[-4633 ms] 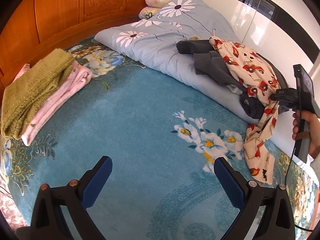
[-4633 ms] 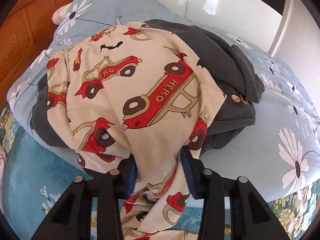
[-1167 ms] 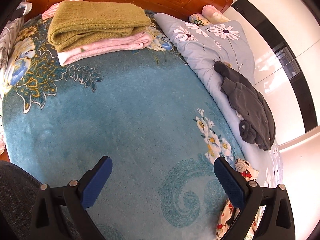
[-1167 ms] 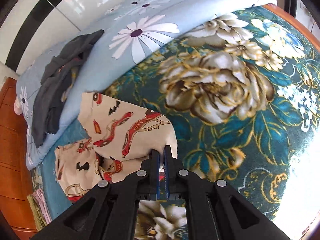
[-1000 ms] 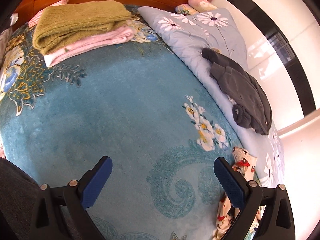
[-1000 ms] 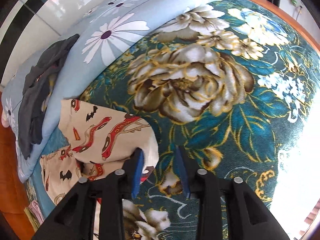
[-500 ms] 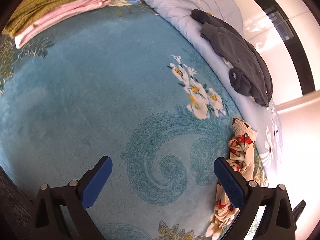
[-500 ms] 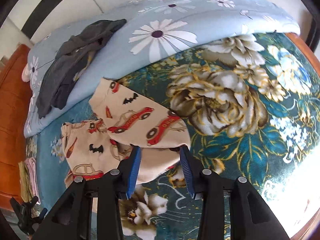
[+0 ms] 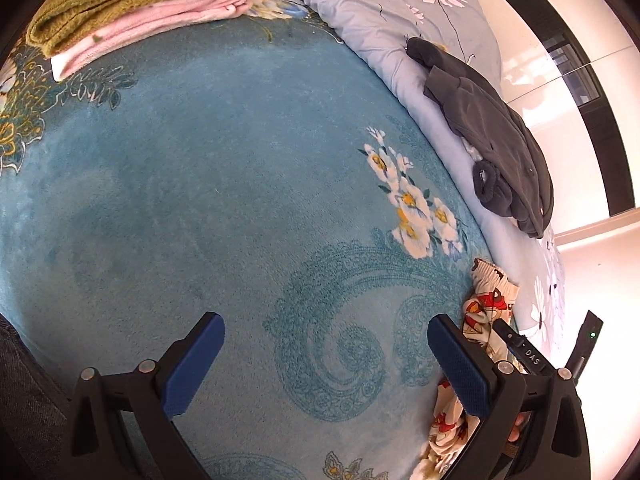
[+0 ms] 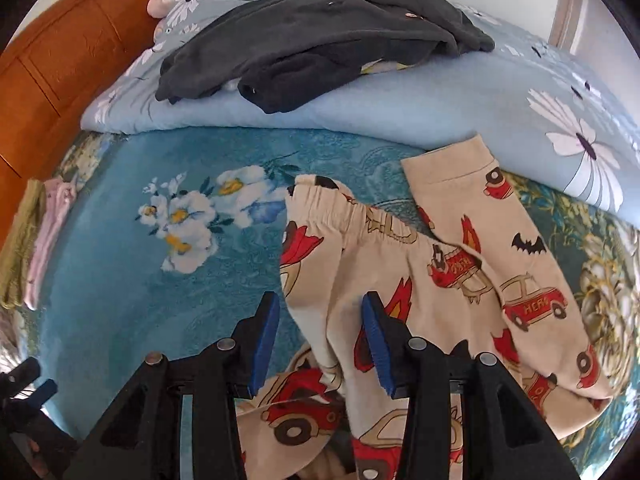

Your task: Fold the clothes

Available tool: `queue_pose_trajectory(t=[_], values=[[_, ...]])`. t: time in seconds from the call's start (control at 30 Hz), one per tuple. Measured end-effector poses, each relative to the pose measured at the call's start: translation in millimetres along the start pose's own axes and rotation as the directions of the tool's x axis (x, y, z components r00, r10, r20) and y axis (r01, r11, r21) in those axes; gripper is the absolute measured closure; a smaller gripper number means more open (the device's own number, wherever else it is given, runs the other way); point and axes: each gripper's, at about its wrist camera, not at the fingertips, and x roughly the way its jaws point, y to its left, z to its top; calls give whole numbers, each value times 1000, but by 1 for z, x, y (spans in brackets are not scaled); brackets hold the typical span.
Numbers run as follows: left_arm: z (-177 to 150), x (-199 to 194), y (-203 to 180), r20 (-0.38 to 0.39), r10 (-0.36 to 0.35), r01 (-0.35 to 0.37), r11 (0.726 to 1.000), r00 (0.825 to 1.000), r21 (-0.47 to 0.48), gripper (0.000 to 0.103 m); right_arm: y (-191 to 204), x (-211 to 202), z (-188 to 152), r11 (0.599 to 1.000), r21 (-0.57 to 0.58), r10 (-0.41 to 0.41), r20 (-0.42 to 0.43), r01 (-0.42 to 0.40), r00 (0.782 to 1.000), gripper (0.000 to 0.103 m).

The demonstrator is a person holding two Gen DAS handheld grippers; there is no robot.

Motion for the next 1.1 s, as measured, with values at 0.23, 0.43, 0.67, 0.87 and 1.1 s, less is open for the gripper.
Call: queue_pose_trajectory(t=[0.23, 0.43, 0.67, 0.87, 1.1], values=[[0, 8, -3, -28, -17, 18, 1000, 999, 25, 0, -40, -19, -2, 989, 137, 56, 47, -62, 997, 93], [3, 7, 2, -27, -59, 58, 998, 998, -11, 0, -42, -83, 11, 954, 102, 264, 159, -282, 951, 94], [10, -11, 17, 57, -110, 114, 991, 992, -69, 0, 17, -145, 35, 823, -95, 567, 202, -560, 799, 94], [19, -30, 37, 156, -109, 129, 984, 982, -125, 0, 99, -174, 43, 690, -364, 701, 119, -626, 703, 95], [25, -31, 38, 182, -161, 179, 980, 970, -89, 0, 126, -126, 32, 713, -307, 660, -10, -630, 751, 94]])
